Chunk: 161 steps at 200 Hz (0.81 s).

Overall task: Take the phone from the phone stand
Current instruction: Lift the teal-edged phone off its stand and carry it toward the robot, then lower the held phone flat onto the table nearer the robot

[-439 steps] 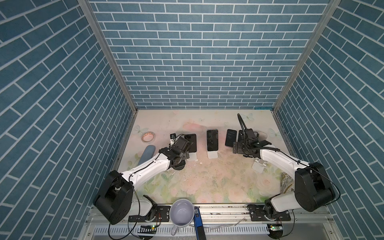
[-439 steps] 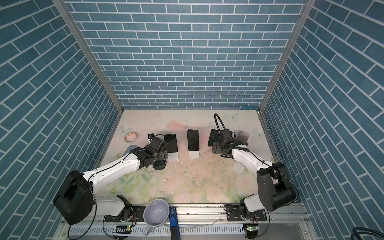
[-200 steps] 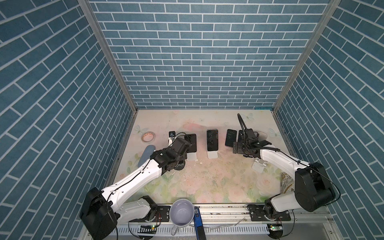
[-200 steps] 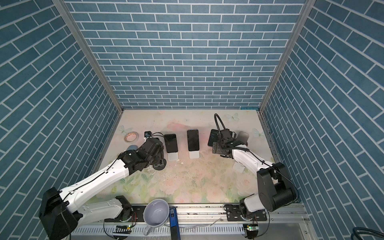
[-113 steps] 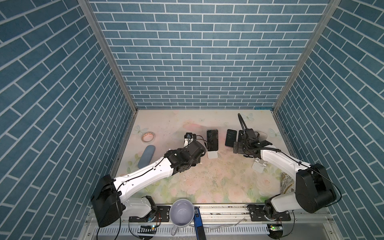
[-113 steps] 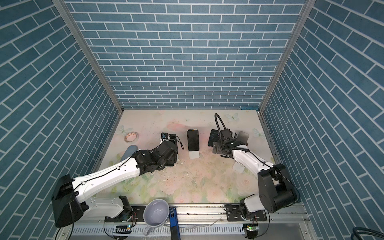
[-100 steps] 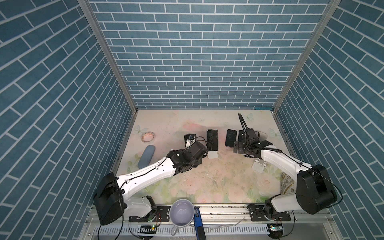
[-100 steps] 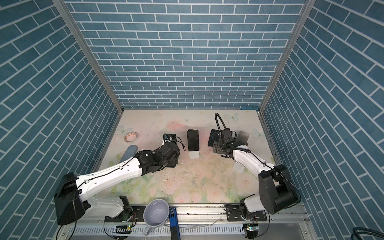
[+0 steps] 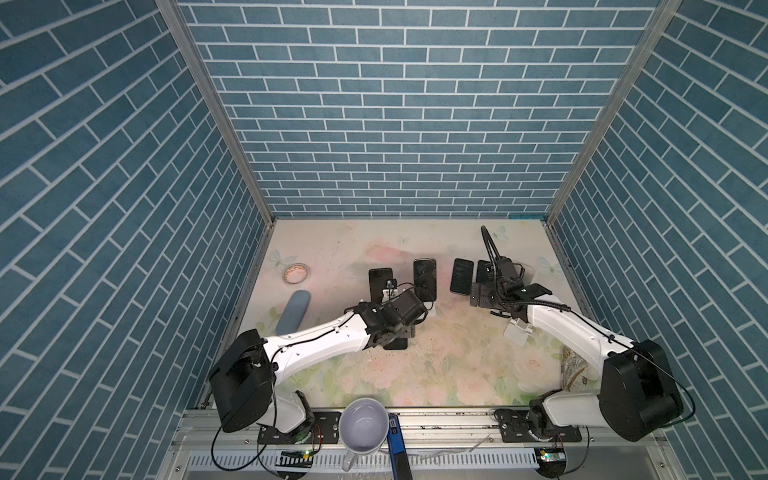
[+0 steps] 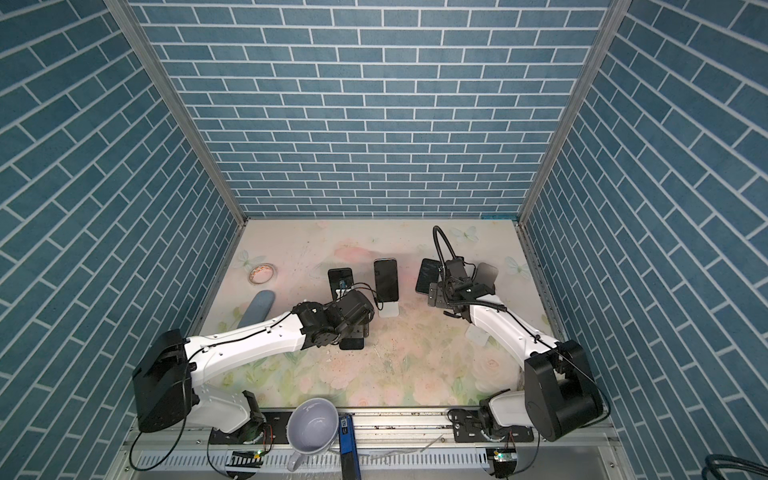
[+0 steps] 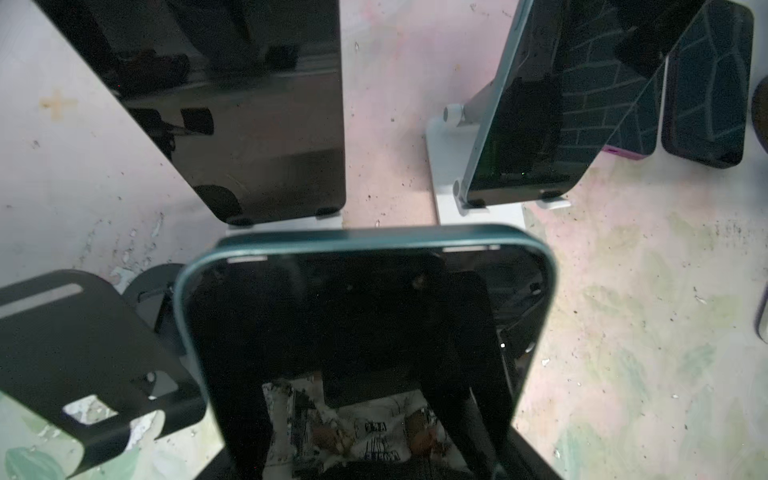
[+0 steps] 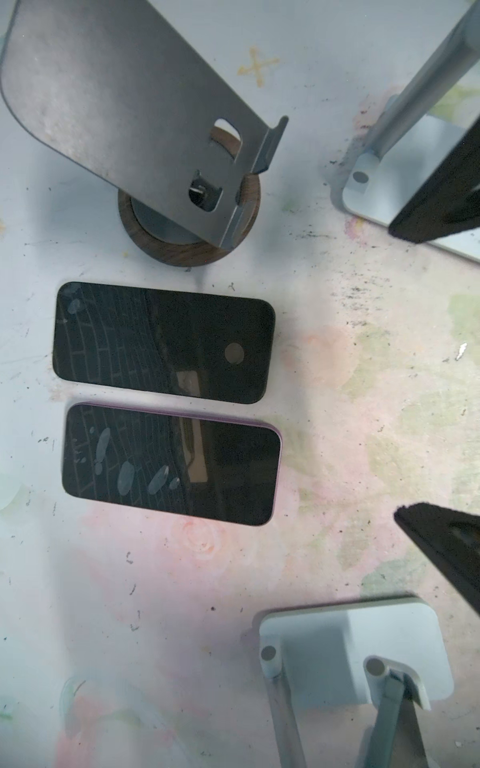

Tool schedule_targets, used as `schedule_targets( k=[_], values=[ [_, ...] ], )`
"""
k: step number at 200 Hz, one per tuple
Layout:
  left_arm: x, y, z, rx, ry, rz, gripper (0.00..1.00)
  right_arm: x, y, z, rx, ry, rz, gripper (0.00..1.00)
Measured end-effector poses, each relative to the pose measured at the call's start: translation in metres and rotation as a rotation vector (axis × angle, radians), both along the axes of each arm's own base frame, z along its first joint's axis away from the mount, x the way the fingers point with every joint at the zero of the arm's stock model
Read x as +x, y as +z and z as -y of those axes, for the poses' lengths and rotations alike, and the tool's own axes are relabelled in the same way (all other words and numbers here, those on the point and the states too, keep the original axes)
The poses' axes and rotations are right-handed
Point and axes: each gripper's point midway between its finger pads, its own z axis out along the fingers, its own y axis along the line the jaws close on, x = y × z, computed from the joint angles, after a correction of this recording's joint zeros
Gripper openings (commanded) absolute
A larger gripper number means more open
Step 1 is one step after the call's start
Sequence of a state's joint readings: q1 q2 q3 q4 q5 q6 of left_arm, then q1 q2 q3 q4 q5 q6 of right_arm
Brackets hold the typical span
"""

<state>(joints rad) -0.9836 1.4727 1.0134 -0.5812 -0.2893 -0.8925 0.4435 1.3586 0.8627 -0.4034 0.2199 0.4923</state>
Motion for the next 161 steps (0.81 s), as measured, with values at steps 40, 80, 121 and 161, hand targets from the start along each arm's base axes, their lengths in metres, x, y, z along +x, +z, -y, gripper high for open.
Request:
schedule_targets(
  k=[40, 80, 121, 161],
  values=[
    [-0.016, -0.032, 0.004, 0.026, 0.000, -0.128, 0.63, -0.006, -0.006, 0.003, -0.008, -0.001, -0.013, 0.99],
    [-0.028, -0.052, 0.005, 0.045, 0.013, -0.226, 0.63, -0.011, -0.011, 0.006, -0.016, -0.003, -0.019, 0.99],
    [-0.034, -0.063, 0.015, 0.030, 0.015, -0.294, 0.64, -0.013, -0.014, 0.009, -0.022, -0.005, -0.016, 0.99],
    [-0.041, -0.071, 0.017, 0.027, 0.024, -0.341, 0.64, -0.014, -0.013, 0.010, -0.019, -0.004, -0.001, 0.99]
  ],
)
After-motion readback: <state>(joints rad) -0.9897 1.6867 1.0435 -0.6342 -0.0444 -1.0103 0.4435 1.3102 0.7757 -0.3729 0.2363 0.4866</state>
